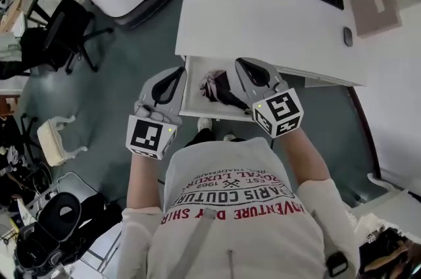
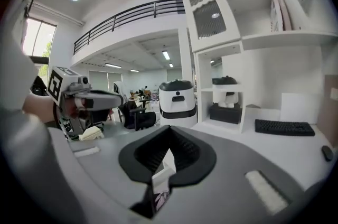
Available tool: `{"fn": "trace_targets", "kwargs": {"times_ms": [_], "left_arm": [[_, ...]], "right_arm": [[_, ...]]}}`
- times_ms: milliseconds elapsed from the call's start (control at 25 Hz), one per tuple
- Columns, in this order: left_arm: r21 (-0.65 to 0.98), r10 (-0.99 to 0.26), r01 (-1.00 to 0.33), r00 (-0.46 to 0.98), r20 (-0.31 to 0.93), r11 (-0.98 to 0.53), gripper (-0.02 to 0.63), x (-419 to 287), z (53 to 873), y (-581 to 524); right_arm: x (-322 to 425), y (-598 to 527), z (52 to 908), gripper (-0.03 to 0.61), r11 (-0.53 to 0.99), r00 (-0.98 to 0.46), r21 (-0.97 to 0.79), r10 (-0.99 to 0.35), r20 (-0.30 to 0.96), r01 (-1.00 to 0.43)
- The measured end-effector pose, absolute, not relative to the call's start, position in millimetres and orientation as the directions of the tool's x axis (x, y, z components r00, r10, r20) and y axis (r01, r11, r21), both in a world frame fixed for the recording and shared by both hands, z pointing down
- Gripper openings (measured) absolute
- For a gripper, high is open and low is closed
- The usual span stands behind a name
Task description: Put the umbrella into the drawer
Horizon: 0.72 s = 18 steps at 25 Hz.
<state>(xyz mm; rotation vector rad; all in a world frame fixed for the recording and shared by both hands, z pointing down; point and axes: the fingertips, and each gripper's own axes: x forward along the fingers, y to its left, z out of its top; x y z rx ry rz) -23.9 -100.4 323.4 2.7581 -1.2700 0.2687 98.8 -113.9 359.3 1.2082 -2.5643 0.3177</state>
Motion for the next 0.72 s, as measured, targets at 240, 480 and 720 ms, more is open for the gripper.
{"fn": "trace_targets", "kwargs": {"times_ms": [240,480,720], "left_arm": [[0.008,-0.724,-0.733,0.673,0.151,-0.68,0.008,-10.5,306.3,-110.8],[0.004,-0.721,-0.727,0.681,0.131,-0.686,0.008,-3.7,293.8,-126.2],[0.005,-0.716,-0.723,0.685,0.135,-0.691,0.008,-7.3,291.8,-136.1]], "right_arm": [[119.7,-112.5,309.4,0.0,0.579,-0.562,-0.002,-0.79,0.246,-0.815],[127.0,-114.3,286.7,0.0,0.558,-0.543,0.041,-0.821,0.176,-0.829],[120.8,-122.6,283.2,0.0,0.555,-0.541,0.067,-0.826,0.159,-0.829]]}}
